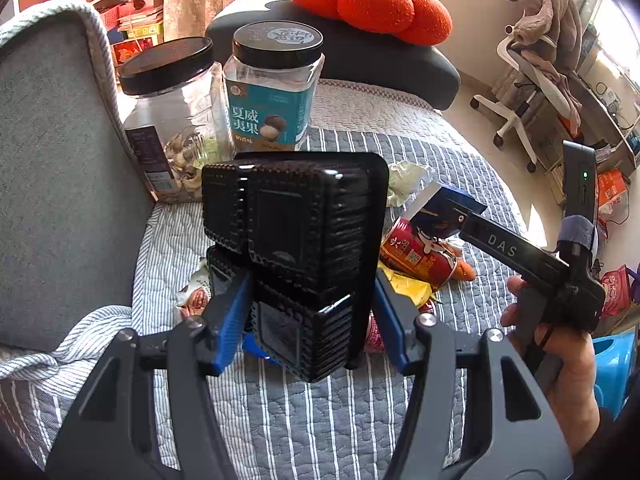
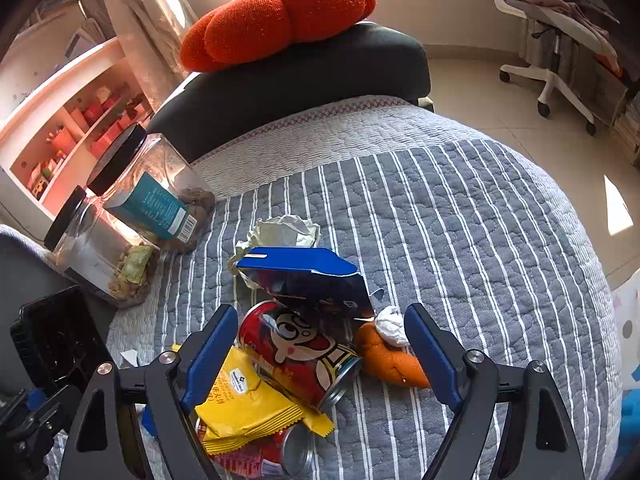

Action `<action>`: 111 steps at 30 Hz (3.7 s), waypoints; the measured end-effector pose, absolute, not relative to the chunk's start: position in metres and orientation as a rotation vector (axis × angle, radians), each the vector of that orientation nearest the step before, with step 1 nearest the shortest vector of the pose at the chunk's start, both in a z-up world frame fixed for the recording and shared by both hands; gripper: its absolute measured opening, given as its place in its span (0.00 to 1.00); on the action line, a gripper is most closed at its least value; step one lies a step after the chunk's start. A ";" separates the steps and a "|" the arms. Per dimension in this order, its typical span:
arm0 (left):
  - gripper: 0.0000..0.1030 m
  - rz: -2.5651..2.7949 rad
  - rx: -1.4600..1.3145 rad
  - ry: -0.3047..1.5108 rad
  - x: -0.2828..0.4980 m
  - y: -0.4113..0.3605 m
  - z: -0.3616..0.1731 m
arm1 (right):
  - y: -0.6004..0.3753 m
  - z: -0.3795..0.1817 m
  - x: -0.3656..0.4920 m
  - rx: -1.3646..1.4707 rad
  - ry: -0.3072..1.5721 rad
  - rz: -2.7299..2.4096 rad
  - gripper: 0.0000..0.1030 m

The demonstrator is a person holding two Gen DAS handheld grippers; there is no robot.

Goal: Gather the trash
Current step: 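Hold the black tray in the left tool while the right tool grasps the blue box, then drop the blue box and black tray into the white bin, opening both tools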

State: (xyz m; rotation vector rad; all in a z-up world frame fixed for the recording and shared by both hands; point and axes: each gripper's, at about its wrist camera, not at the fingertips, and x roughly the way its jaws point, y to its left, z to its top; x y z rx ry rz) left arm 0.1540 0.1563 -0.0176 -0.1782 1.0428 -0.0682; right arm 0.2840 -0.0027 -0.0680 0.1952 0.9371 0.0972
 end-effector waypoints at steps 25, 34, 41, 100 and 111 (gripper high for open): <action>0.58 -0.068 -0.167 1.036 0.150 0.153 -0.016 | -0.033 -0.050 0.279 0.253 0.882 0.124 0.20; 0.59 -0.044 -0.175 1.046 0.152 0.157 -0.021 | -0.041 -0.061 0.285 0.293 0.900 0.092 0.87; 0.59 -0.040 -0.217 1.065 0.157 0.166 -0.027 | -0.061 -0.100 0.321 0.441 0.949 0.104 0.85; 0.59 -0.509 0.022 1.000 0.181 -0.118 -0.017 | -0.417 -0.031 0.153 0.487 1.021 -0.425 0.62; 0.59 -0.734 0.103 1.026 0.181 -0.221 -0.025 | -0.433 -0.009 0.118 0.470 1.011 -0.474 0.76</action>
